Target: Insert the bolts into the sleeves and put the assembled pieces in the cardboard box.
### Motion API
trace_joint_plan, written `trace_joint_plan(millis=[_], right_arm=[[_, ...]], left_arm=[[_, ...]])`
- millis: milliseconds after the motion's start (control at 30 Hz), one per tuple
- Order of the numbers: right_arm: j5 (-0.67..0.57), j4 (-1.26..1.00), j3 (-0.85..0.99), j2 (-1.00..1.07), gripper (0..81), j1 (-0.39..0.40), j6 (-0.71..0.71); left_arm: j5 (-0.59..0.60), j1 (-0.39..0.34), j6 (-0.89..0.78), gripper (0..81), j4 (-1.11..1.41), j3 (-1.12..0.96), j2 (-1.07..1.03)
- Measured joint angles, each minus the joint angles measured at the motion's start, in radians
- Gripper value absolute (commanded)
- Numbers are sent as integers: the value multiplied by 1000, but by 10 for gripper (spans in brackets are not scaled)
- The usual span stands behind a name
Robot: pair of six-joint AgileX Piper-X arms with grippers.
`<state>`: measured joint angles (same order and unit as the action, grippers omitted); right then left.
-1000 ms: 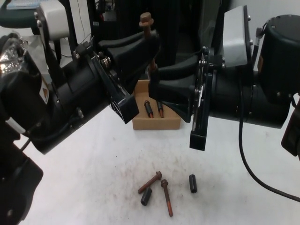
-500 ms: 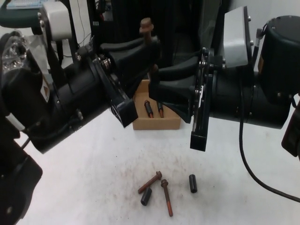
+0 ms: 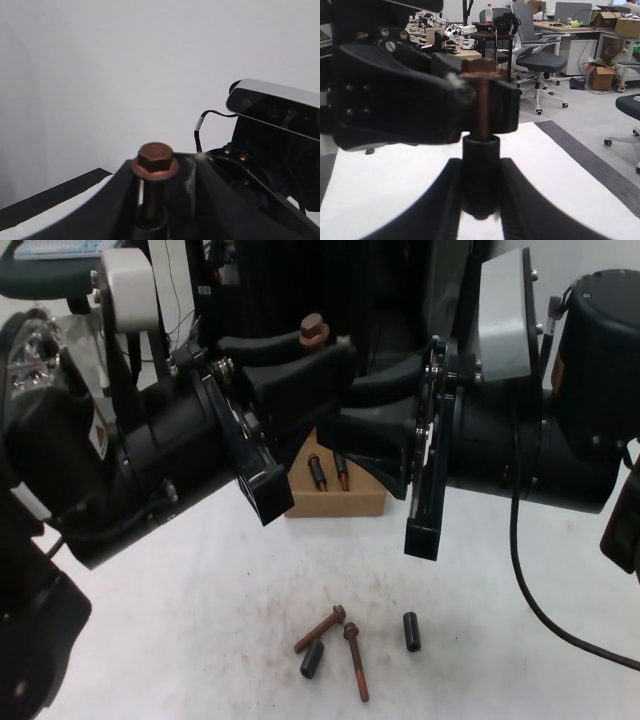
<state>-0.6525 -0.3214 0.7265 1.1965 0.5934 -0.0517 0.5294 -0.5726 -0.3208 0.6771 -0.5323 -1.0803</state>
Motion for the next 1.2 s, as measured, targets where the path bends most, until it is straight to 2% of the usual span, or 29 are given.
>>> trace_joint_plan(millis=[233, 633, 867, 1200], right_arm=[[0, 5, 0, 0, 8, 0, 0], [14, 14, 2, 0, 8, 0, 0], [6, 14, 2, 0, 8, 0, 0], [3, 14, 2, 0, 8, 0, 0]], left_arm=[[0, 3, 2, 341, -8, 0, 0], [22, 48, 44, 341, -76, 0, 0], [-23, 52, 31, 341, 73, 0, 0], [-63, 53, 31, 341, 109, 0, 16]])
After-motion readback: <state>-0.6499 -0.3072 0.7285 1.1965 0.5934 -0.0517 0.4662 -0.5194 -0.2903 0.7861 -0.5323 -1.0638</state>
